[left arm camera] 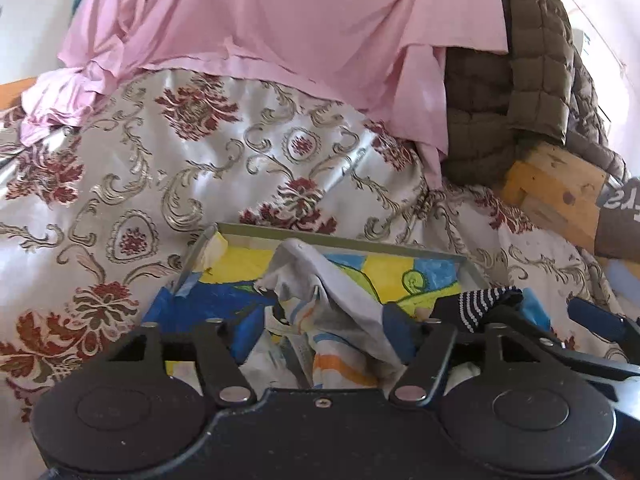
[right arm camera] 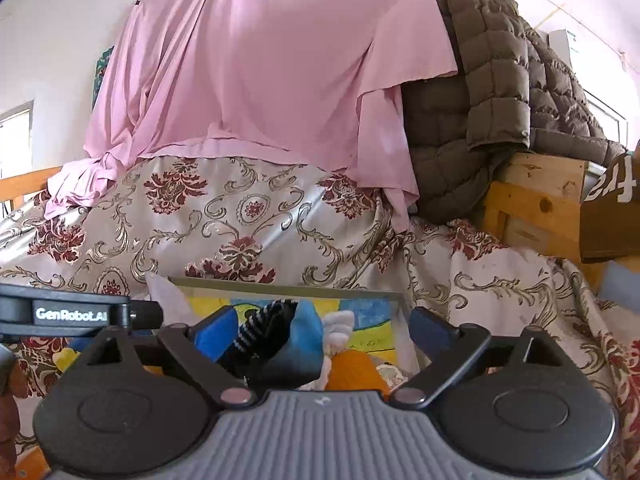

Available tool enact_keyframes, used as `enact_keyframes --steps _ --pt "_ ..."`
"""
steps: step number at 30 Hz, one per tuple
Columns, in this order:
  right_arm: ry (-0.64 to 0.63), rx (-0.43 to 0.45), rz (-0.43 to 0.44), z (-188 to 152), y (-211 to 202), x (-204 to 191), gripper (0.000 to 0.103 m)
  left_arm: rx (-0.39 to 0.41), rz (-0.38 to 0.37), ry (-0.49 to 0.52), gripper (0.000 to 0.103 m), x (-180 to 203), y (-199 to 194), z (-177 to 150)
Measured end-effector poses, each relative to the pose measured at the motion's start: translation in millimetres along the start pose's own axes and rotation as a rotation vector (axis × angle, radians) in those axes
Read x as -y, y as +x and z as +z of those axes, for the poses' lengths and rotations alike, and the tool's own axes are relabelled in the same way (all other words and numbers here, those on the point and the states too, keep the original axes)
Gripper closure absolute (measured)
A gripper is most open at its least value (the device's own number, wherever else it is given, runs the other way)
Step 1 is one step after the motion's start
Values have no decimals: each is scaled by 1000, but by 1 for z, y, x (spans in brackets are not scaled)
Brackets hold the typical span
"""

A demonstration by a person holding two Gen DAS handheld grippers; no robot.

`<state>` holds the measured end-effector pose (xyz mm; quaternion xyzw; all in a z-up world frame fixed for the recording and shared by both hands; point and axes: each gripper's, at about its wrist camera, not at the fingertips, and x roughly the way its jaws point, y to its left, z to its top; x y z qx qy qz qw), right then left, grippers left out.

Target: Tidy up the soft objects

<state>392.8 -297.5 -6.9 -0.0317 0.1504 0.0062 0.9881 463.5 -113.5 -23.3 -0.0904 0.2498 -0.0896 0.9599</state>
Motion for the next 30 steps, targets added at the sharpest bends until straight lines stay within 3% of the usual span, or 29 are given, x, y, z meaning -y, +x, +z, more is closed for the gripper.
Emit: enact_keyframes --steps 5,20,30 --pt "13 17 -4 10 -14 4 3 46 11 -31 21 -2 -19 1" --pt "63 47 -19 30 -75 23 1 165 58 -31 3 6 -93 7" --pt "36 69 -6 32 -124 8 0 257 88 50 1 17 -164 -14"
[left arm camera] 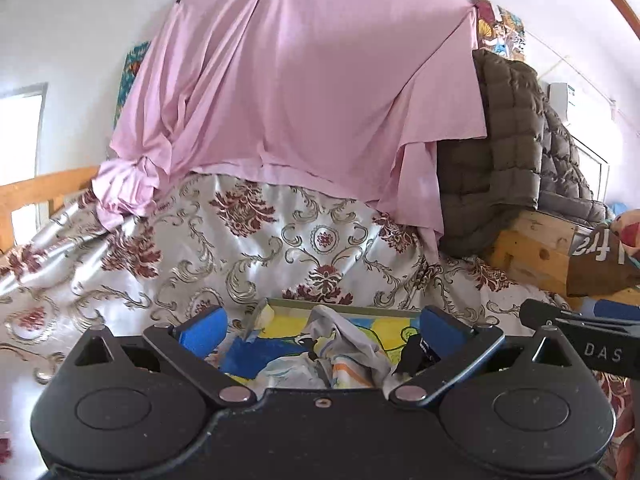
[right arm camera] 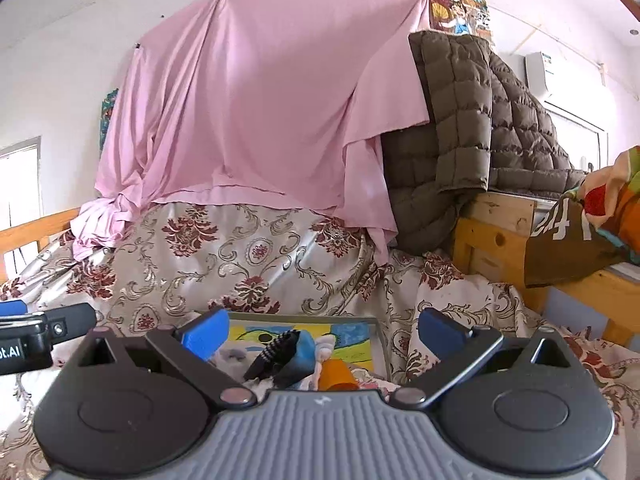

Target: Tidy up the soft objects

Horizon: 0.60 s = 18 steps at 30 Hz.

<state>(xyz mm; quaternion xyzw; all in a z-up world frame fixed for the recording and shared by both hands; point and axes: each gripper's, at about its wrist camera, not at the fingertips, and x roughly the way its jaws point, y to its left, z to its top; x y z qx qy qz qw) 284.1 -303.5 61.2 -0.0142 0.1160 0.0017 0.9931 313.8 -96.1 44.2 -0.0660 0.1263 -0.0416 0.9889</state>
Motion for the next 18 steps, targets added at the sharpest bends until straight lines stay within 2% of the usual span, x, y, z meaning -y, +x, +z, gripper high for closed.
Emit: enact_keyframes --steps 10,18 --pt "13 22 -30 -3 -44 -4 0 35 47 2 1 -20 -56 -9" --pt "16 25 -39 -26 -75 -7 0 37 51 -19 1 -31 -81 -20"
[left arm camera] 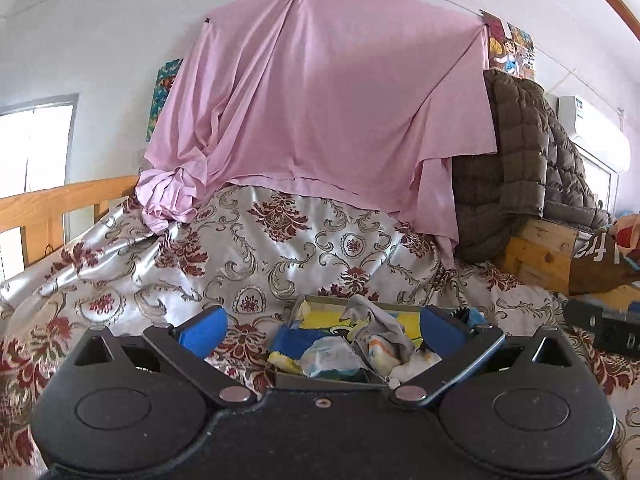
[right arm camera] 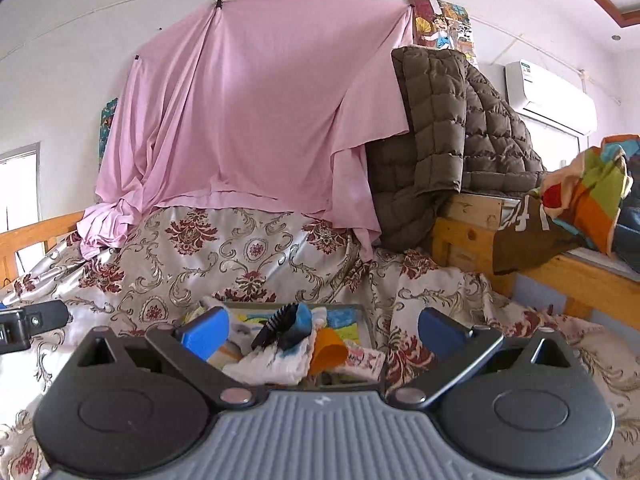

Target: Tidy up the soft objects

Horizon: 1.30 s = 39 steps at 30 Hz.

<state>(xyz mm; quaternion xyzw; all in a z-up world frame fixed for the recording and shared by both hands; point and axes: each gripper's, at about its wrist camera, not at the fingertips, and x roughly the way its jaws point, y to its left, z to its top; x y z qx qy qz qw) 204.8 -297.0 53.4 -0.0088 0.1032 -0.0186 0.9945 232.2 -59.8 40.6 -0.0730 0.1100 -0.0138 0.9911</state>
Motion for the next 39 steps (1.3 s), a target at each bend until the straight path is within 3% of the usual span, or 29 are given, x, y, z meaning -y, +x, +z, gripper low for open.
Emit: enact_keyframes --steps 9,23,39 --pt "50 16 1 -25 -32 1 0 -23 17 -14 1 -8 -32 -20" --pt "84 -92 -8 -73 -70 -17 0 -103 62 -99 1 -34 -62 -54" --pt "96 -26 -28 -87 -105 -37 0 -70 7 -28 1 -41 -86 -71"
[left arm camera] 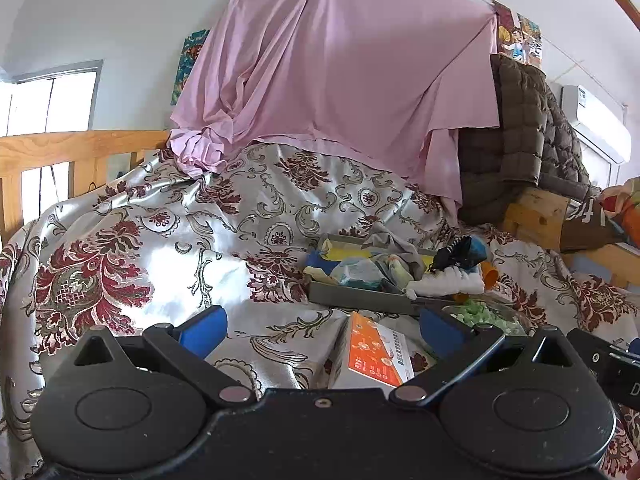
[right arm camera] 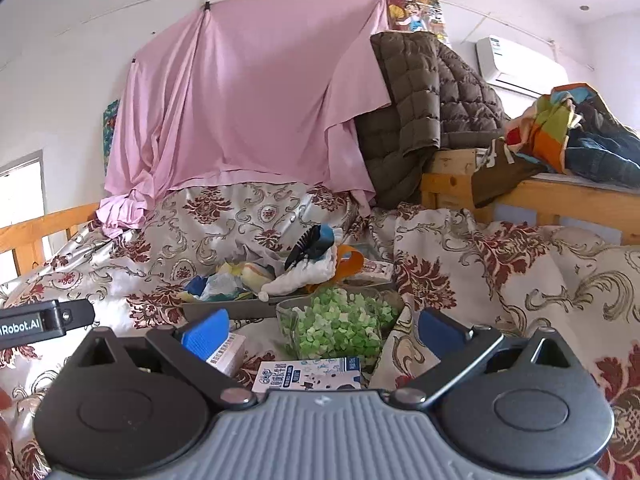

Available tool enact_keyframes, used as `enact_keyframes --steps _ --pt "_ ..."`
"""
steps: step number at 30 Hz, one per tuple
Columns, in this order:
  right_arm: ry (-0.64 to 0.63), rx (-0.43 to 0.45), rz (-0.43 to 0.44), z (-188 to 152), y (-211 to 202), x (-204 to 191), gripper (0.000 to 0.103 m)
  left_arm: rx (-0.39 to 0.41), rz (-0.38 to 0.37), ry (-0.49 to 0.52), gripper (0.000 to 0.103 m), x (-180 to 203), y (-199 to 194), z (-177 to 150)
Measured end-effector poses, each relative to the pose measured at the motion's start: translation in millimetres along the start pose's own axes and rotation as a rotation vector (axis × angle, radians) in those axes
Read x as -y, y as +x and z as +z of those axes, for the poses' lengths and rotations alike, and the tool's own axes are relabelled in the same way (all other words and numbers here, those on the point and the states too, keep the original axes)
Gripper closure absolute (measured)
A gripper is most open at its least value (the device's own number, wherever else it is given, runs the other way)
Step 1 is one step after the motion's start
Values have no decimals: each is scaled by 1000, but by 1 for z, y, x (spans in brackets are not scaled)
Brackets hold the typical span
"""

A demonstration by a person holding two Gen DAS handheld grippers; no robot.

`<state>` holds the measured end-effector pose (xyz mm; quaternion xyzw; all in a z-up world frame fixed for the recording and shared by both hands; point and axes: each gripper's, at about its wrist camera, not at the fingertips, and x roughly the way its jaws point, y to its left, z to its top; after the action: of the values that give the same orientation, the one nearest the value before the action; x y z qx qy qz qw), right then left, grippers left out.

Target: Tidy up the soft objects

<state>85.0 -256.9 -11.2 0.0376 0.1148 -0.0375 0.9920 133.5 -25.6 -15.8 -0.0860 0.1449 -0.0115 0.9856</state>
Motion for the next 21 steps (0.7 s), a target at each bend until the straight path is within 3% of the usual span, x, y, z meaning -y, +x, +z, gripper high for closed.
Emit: enact_keyframes --steps 6,21 --pt "-2 -34 -7 -4 4 -3 0 4 -10 55 1 -2 -4 -4" --pt "35 -130 -3 -9 16 -1 0 -105 36 79 1 -5 8 -23"
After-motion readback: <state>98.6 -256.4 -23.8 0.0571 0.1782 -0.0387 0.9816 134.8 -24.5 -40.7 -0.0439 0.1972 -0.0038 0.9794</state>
